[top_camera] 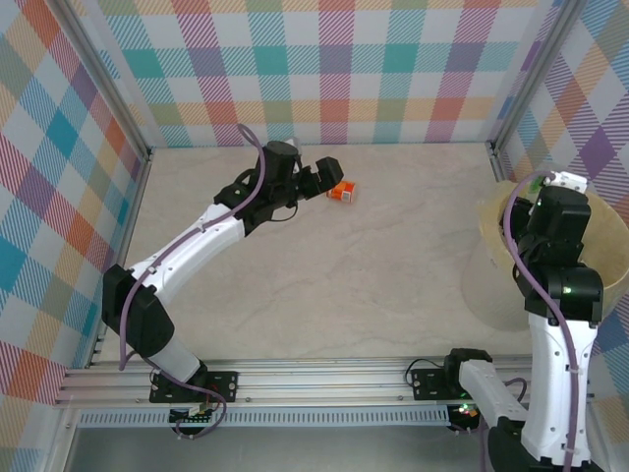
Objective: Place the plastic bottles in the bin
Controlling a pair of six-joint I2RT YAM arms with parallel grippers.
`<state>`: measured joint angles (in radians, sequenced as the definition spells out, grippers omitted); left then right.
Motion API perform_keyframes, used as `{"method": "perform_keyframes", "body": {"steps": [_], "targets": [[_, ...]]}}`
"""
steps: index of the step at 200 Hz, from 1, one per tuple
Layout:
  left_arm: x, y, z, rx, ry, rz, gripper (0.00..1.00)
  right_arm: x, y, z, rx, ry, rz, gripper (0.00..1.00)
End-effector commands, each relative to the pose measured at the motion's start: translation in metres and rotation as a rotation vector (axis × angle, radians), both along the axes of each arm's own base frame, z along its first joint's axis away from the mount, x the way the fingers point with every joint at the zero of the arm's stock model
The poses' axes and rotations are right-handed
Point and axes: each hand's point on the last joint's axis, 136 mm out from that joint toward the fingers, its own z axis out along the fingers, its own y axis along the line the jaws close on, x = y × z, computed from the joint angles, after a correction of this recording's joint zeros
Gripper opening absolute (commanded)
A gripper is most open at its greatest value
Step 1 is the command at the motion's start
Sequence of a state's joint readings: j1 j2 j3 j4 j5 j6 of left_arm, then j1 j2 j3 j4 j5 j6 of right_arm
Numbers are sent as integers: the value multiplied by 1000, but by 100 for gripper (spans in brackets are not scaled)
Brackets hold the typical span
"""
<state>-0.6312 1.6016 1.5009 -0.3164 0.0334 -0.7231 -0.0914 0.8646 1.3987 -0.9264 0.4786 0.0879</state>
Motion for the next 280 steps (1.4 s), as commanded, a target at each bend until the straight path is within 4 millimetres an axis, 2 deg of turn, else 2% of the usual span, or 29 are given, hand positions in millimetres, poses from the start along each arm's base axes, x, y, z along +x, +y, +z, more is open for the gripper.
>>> {"method": "perform_keyframes", "body": {"steps": [1,45,82,92,134,179,228,241,260,280], "targets": [[1,-2,9,-31,6,-6,100,-3,-13,0,-45,44,-28,56],[0,4,6,-13,7,10,100,11,-34,-17,22,71,-63,59],[3,6,0,-6,19,14,100,26,-31,-31,81,53,-14,89],[3,4,-2,-8,23,12,100,25,-34,-31,70,33,-30,93],[7,3,-11,-8,50,20,100,22,-27,-30,89,14,-7,97],[9,0,-18,-8,77,11,100,31,-15,-32,169,1,45,100],[10,0,-19,-12,89,13,100,64,37,-46,468,12,291,100],[10,0,-19,-13,94,12,100,69,35,-59,509,31,265,100],[9,0,-19,-10,101,11,100,68,22,-78,513,80,174,100],[10,1,-22,7,107,13,100,64,19,-69,480,74,162,100]]}}
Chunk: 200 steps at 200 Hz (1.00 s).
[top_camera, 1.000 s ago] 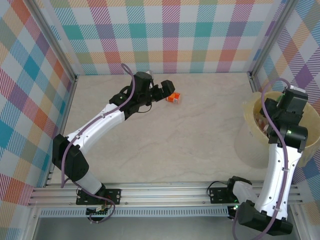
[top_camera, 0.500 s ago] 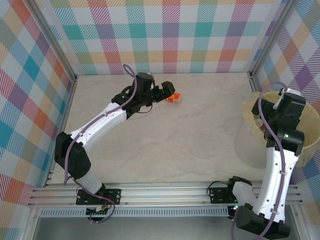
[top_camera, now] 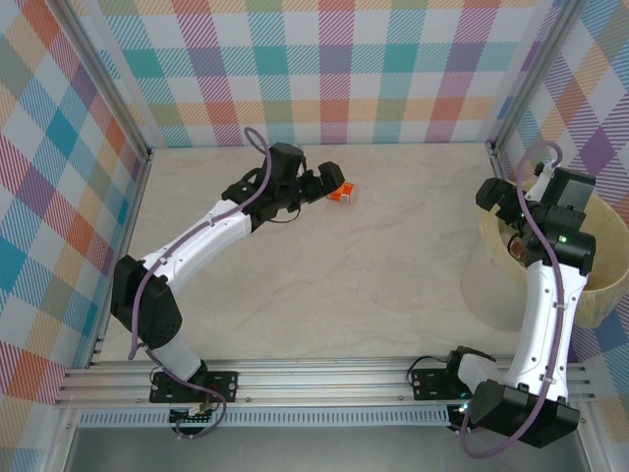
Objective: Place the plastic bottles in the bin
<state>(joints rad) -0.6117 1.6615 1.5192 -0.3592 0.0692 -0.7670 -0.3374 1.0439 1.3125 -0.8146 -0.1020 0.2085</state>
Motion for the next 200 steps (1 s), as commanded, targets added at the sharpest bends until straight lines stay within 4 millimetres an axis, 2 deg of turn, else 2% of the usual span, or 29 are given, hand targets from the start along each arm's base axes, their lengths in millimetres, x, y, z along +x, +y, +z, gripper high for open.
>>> {"method": "perform_keyframes", "body": {"steps": [1,37,66,82,125,138,154,181,200], "targets": [[3,2,6,4,6,1,100,-4,2,-7,48,33,-18,100],[13,4,-11,34,58,45,100,-13,11,38,17,-83,16,100],[28,5,-33,32,115,99,100,-24,34,68,65,-175,104,100],[38,7,-44,26,145,131,100,-28,52,80,115,-228,175,100],[59,16,-78,11,237,229,100,-42,121,106,329,-337,493,100],[65,16,-88,6,266,247,100,-44,135,106,349,-342,545,100],[72,14,-101,-8,302,261,100,-42,148,97,335,-316,567,100],[82,7,-114,-33,340,268,100,-28,169,74,306,-242,599,100],[90,6,-117,-31,333,284,100,-15,192,59,286,-203,636,100]]}}
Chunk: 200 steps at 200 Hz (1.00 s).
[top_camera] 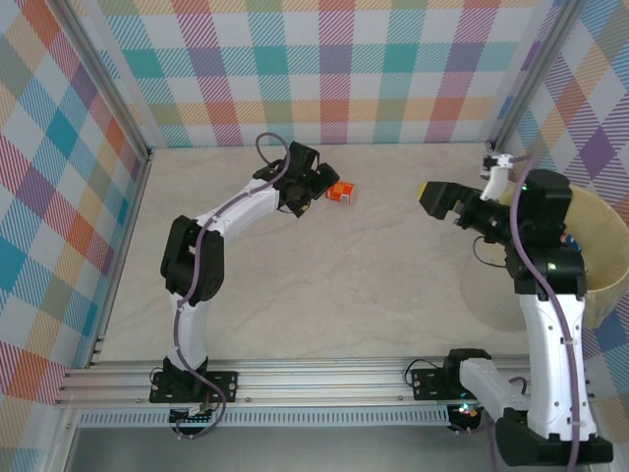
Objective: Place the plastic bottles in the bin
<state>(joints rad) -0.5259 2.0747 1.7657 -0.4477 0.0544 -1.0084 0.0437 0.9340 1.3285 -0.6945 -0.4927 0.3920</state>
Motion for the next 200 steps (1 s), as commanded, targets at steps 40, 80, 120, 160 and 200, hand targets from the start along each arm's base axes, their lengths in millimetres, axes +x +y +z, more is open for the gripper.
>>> {"method": "perform_keyframes", "body": {"steps": [40,80,120,160,200], "targets": [[27,16,-10,27,16,177,100,49,54,-44,-78,62,-5,100],[51,13,-35,-3,43,273,100,65,72,-66,-60,137,-18,100],[71,8,-52,-7,61,324,100,67,77,-71,-76,148,-12,100],[85,10,-67,-7,50,389,100,65,73,-75,-102,154,-20,100],[90,13,-85,25,78,423,98,64,72,-79,-113,165,-23,100]]}}
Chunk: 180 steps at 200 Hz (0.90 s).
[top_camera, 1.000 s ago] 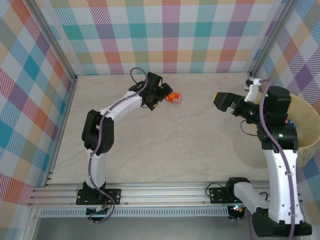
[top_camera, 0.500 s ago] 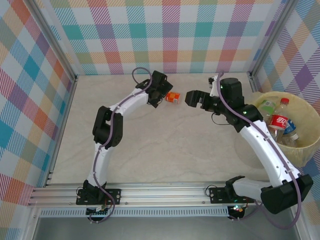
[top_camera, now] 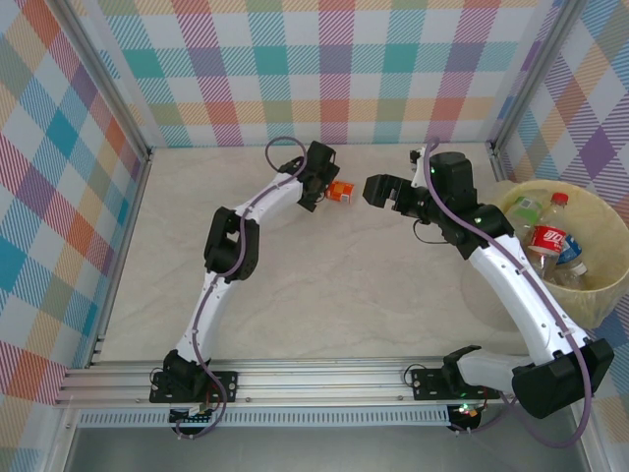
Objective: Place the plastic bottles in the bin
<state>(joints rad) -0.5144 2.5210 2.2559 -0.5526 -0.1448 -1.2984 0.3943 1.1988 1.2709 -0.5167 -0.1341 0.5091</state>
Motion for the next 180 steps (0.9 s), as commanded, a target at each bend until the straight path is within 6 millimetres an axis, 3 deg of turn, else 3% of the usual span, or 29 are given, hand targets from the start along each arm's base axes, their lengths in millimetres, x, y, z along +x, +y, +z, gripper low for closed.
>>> {"method": "perform_keyframes", "body": {"steps": [1,83,112,139,180], "targets": [[5,15,-9,29,23,63,98,-2,-1,0,-13,-6,-2,100],[18,16,-40,42,30,23,86,-2,-3,-5,-34,3,-10,100],[19,14,-44,51,28,-32,74,0,-2,-7,-33,8,-9,100],[20,13,-31,66,5,-80,63,2,1,-11,-31,23,-3,100],[14,17,11,112,-40,-158,54,2,3,-18,-21,46,4,100]]}}
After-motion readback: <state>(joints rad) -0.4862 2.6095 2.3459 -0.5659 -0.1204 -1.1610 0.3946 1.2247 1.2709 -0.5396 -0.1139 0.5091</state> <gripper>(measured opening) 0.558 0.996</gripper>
